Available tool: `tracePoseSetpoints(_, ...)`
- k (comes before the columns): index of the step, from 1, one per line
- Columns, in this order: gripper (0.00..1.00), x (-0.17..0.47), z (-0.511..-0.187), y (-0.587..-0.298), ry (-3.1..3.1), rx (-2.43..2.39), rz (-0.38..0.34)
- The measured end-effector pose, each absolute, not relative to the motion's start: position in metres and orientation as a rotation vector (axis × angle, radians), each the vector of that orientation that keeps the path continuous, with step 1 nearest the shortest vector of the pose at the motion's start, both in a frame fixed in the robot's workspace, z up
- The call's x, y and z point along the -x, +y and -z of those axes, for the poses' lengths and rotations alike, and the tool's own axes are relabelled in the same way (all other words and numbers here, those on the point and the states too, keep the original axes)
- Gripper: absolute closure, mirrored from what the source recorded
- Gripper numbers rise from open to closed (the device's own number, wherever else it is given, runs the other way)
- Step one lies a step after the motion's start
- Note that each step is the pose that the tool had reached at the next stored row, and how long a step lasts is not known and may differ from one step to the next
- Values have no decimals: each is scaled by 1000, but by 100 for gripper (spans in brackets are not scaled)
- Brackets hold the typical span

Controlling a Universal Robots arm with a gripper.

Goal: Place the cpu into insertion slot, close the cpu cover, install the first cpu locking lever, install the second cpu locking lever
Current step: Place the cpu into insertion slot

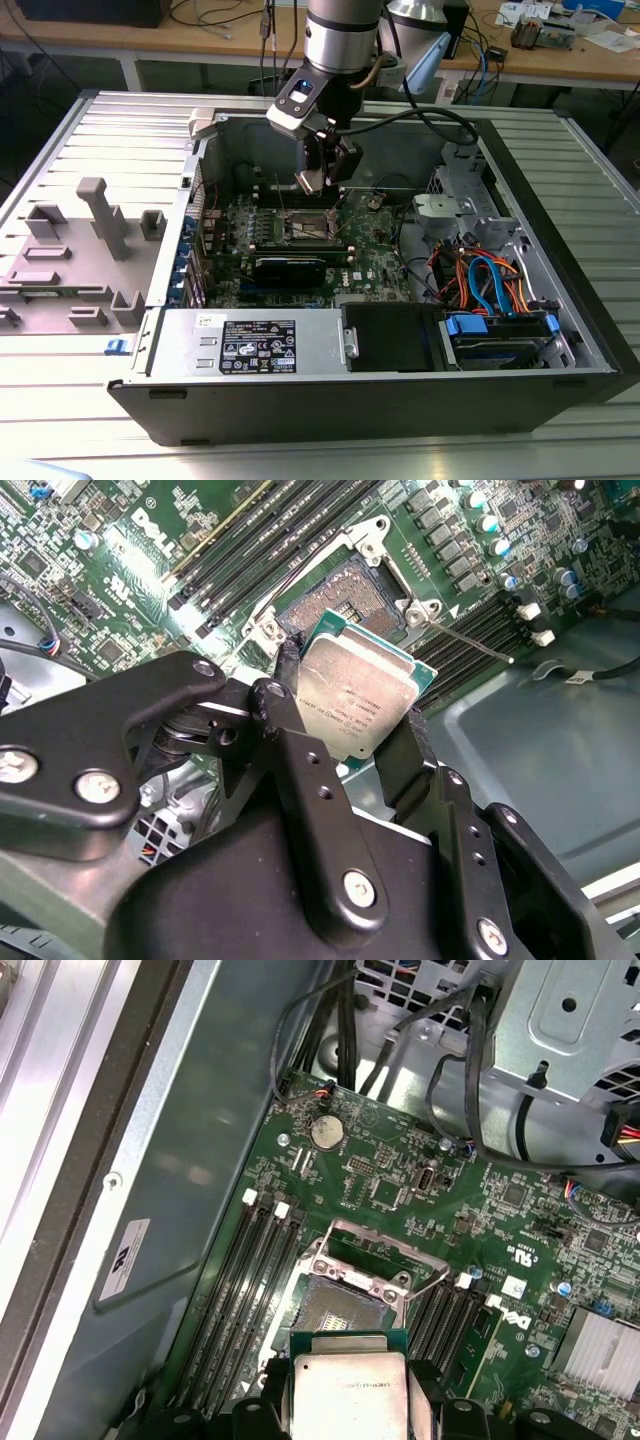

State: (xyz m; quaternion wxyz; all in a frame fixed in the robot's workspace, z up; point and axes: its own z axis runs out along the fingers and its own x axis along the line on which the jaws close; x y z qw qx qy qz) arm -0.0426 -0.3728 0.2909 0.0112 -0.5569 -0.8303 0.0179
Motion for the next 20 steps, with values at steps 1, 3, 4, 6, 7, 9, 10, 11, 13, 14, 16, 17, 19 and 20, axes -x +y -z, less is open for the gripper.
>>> tracePoseSetpoints(1,45,43,-291,-373,-2589,1738,-56)
tracePoseSetpoints(3,45,43,-291,-373,-2587,1741,-56)
tracePoseSetpoints(4,45,43,-291,-373,-2587,1742,-56)
tracePoseSetpoints(6,45,43,-291,-373,-2585,1745,-56)
tracePoseSetpoints(7,45,43,-291,-373,-2584,1746,-56)
tracePoseSetpoints(9,45,43,-291,-373,-2582,1749,-56)
tracePoseSetpoints(10,45,43,-291,-373,-2581,1750,-56)
tracePoseSetpoints(11,45,43,-291,-373,-2580,1752,-56)
tracePoseSetpoints(13,45,43,-291,-373,-2578,1754,-57)
tracePoseSetpoints(14,45,43,-291,-373,-2577,1757,-57)
tracePoseSetpoints(16,45,43,-290,-373,-2574,1761,-57)
tracePoseSetpoints(17,45,43,-290,-373,-2572,1763,-57)
tracePoseSetpoints(19,45,43,-290,-373,-2571,1766,-57)
tracePoseSetpoints(20,45,43,-290,-373,-2570,1768,-57)
